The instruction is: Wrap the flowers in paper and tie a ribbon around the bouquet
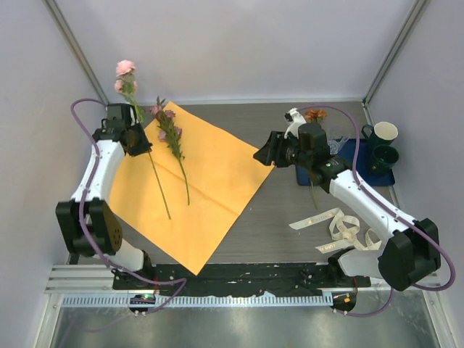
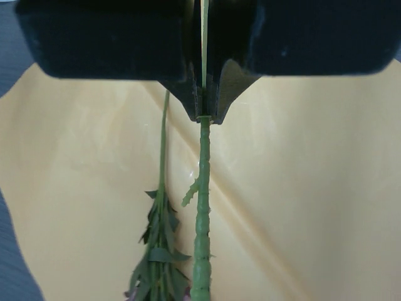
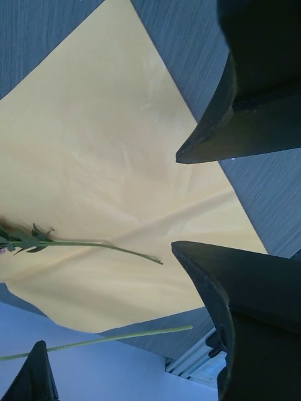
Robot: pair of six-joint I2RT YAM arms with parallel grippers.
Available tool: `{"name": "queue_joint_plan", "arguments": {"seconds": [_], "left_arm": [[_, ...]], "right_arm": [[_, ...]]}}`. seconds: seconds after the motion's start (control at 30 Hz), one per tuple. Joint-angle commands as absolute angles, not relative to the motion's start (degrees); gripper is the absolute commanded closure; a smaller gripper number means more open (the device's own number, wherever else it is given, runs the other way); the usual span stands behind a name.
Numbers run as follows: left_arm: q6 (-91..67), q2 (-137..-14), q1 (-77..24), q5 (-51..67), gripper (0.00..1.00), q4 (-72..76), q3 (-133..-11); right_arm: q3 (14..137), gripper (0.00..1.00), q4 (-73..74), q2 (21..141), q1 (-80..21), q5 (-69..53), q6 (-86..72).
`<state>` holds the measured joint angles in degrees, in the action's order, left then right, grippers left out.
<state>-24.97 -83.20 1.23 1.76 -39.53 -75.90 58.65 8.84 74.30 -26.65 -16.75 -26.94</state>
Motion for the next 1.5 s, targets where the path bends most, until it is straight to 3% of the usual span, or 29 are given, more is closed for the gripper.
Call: {"name": "queue_joint_plan", "arguments": {"seconds": [0.0, 0.23, 0.6, 0.97, 1.17, 1.47], "left_arm": [[-16.4, -92.9, 4.6, 7.7, 1.0, -41.3, -82.0], [-15.3, -109.2, 5.2, 14.6, 1.0, -45.9, -92.1], [-22.2, -114.3, 5.1, 15.5, 1.0, -35.1, -89.0], [-22.3, -118.2, 5.2, 13.7, 0.99, -33.4, -89.9], [-22.8, -119.1, 5.2, 12.3, 0.89, -34.4, -90.8], [-23.4, -116.7, 5.2, 9.0, 0.62, -39.0, -92.7]], "right_arm": [[55.6, 0.41, 10.7, 70.8, -25.2, -18.0, -22.9], [53.8, 0.41, 12.7, 70.6, -22.2, -18.0, -20.4], [53.3, 0.41, 12.6, 72.3, -19.7, -19.0, -20.3], [52.0, 0.42, 10.4, 75.7, -19.7, -20.0, -22.8], [54.3, 0.41, 14.4, 80.6, -15.4, -11.7, -23.9], [59.4, 0.41, 19.1, 88.9, -6.4, -0.9, -21.1]]}}
